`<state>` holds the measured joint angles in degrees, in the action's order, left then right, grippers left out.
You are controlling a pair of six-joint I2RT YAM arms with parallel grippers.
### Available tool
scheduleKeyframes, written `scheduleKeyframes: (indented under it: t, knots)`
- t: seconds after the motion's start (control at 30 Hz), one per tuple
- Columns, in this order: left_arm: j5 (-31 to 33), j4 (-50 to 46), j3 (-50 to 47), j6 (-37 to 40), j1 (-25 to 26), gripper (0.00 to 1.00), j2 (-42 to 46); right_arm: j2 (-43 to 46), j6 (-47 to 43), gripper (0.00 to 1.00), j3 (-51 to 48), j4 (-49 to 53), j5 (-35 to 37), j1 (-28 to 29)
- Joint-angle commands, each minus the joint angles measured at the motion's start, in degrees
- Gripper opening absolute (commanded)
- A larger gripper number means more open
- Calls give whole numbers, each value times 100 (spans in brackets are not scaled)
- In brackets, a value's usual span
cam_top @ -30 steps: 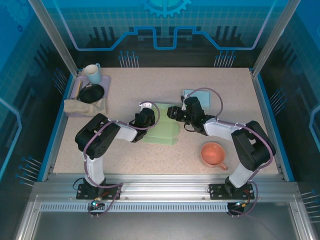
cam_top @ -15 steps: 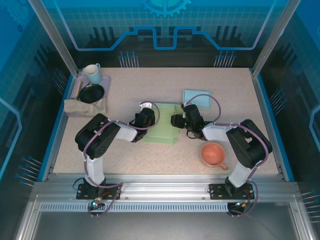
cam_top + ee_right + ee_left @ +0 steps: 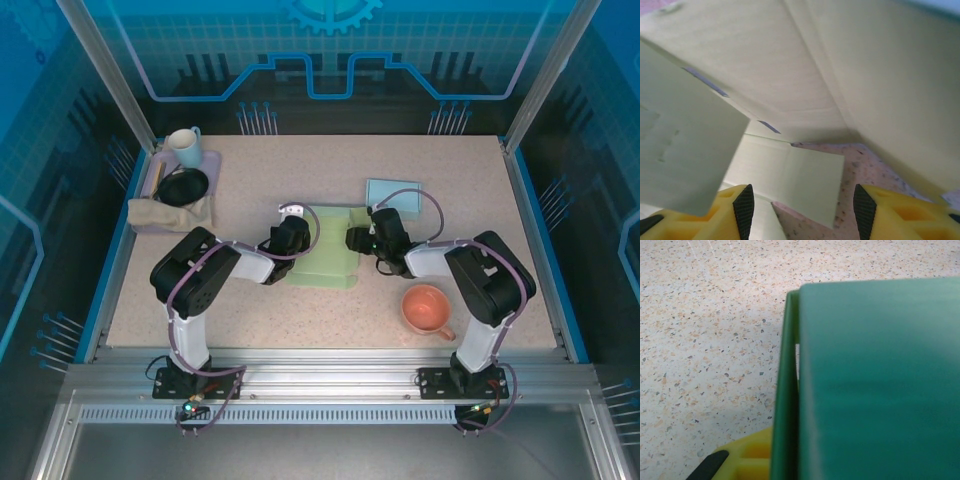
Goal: Fold the paper box
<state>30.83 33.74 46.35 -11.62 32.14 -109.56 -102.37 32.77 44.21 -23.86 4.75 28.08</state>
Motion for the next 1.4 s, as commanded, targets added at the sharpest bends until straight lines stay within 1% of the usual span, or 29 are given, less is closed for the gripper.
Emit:
scheduleKeyframes:
  t: [0.0, 0.13, 0.3, 0.57, 0.7, 0.87, 1.0, 1.17, 1.27, 1.37]
  knots:
    - [-161, -358, 6, 54, 10, 15, -171, -102, 71, 55, -23, -540, -445, -31]
    - [-165, -367, 9, 54, 11, 15, -171, 30, 72, 54, -156, -871, -666, 25]
    - [-165, -369, 11, 42, 3, 15, -173, 91, -17, 54, -80, -795, -686, 206]
    - [-156, -363, 6, 37, 10, 15, -171, -377, 67, 52, 202, -868, -817, 456]
    - [-167, -359, 12, 54, 8, 15, -171, -599, 131, 52, 369, -780, -709, 562]
    - [-165, -350, -2, 43, 5, 15, -165, -648, 178, 52, 372, -746, -681, 574]
    - [-180, -355, 10, 70, 10, 15, -162, -186, -63, 53, 269, -402, -527, 576]
    - [-329, -505, 111, 236, 3, 15, -189, 699, -597, 55, 230, 701, -172, 589]
    - [-405, -517, 120, 283, -4, 15, -194, 1254, -831, 57, 138, 1423, 237, 610]
    - [-548, -491, 108, 365, -19, 15, -189, 1731, -878, 58, 63, 1985, 999, 629]
